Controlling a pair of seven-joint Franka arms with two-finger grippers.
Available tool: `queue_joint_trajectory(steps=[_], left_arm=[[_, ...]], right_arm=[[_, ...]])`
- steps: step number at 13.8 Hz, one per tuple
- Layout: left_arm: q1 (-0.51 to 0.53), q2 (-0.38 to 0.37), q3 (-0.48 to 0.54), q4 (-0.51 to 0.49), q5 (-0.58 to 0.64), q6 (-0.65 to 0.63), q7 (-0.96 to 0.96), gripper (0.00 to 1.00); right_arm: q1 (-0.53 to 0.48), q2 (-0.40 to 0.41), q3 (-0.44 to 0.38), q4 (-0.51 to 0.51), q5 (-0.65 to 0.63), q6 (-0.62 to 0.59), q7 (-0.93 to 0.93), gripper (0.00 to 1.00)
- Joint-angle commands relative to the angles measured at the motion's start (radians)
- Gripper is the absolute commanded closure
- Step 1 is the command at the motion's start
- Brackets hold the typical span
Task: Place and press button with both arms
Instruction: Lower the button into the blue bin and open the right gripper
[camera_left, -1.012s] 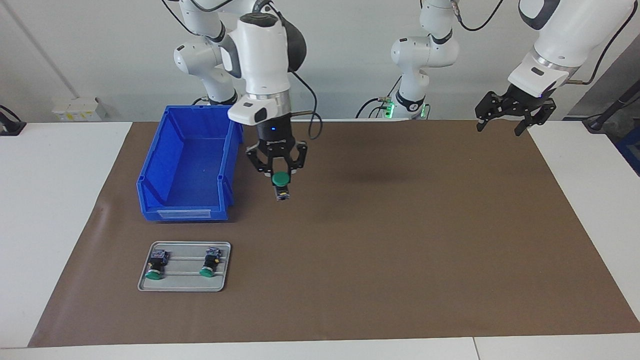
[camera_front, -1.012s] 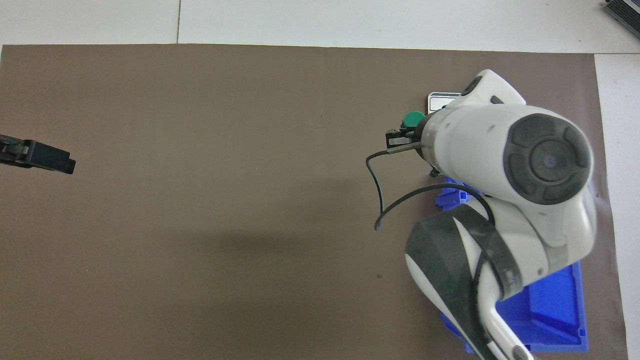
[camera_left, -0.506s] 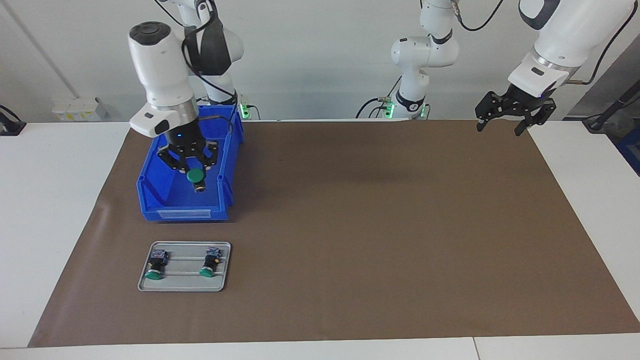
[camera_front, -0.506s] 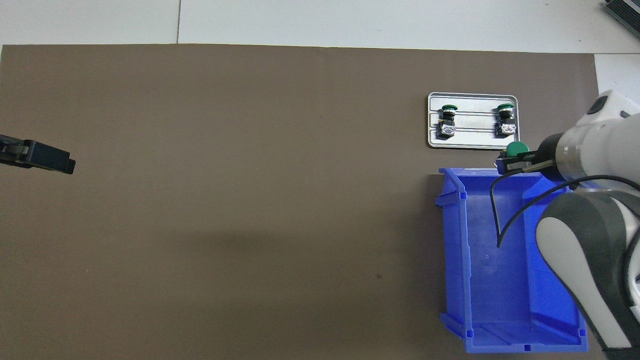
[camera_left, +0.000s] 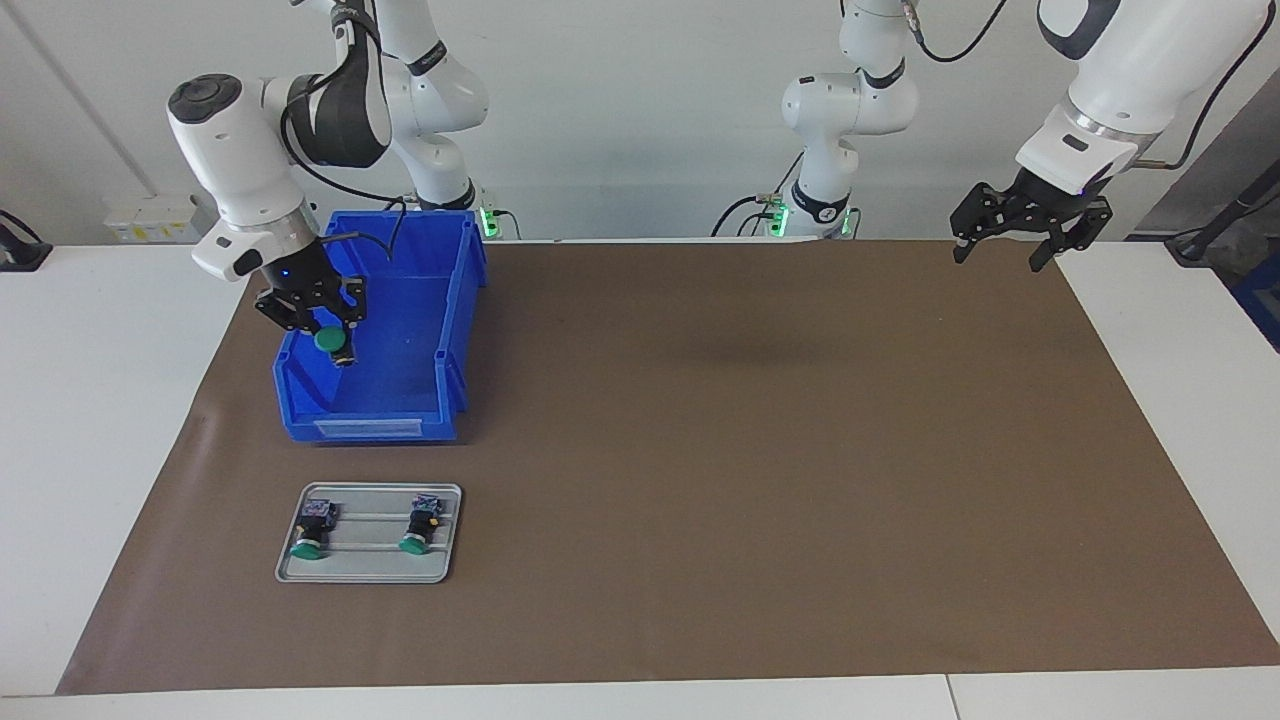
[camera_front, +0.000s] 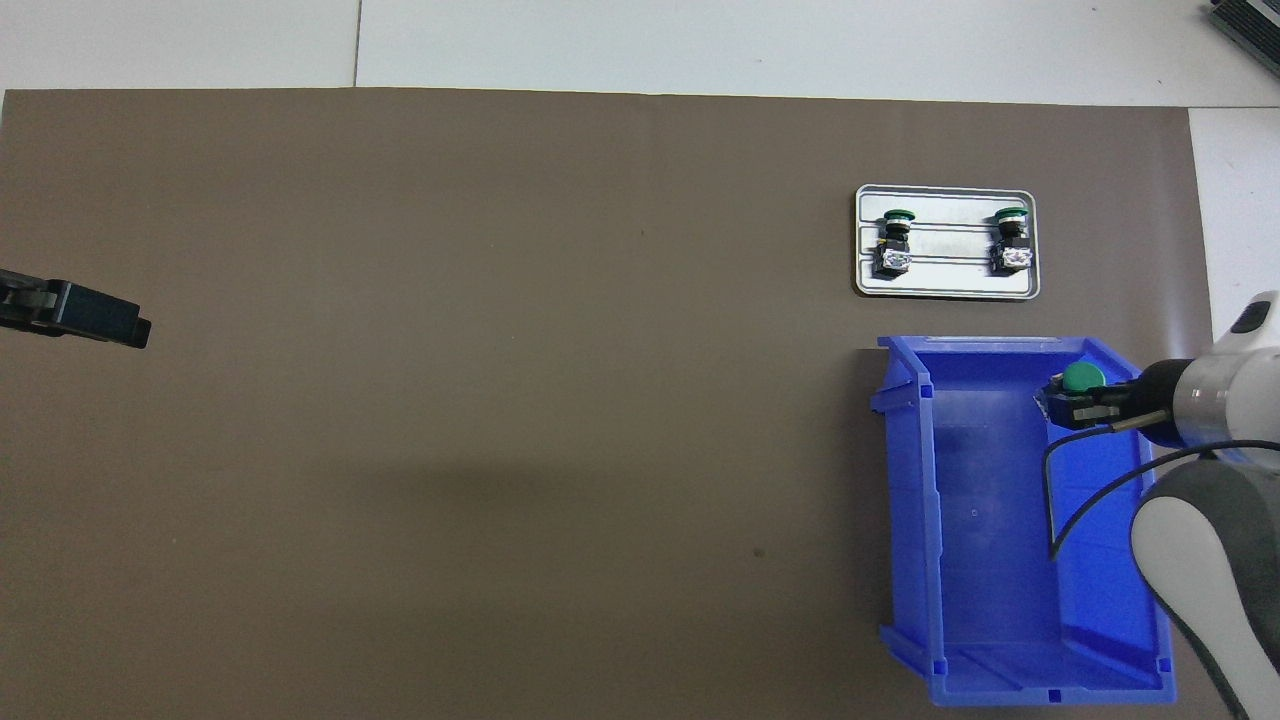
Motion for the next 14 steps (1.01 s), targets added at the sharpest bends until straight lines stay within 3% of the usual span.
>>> queue_joint_trajectory(steps=[1,8,14], left_arm=[[0.01,-0.032,-0.008,-0.041,0.009,0.016,-0.002,0.0],[0.01,-0.032,-0.008,-0.041,0.009,0.016,-0.004,0.0],[0.01,-0.032,-0.008,-0.041,0.009,0.014,-0.004,0.0]], right_arm=[[-0.019,0.006,0.014,-0.091,0.042,0.133,-0.031,1.0],[-0.022,0.093,0.014,-0.177,0.123,0.335,-0.102,1.0],[-0.019,0.147,0.016,-0.188,0.178,0.421,-0.102,1.0]])
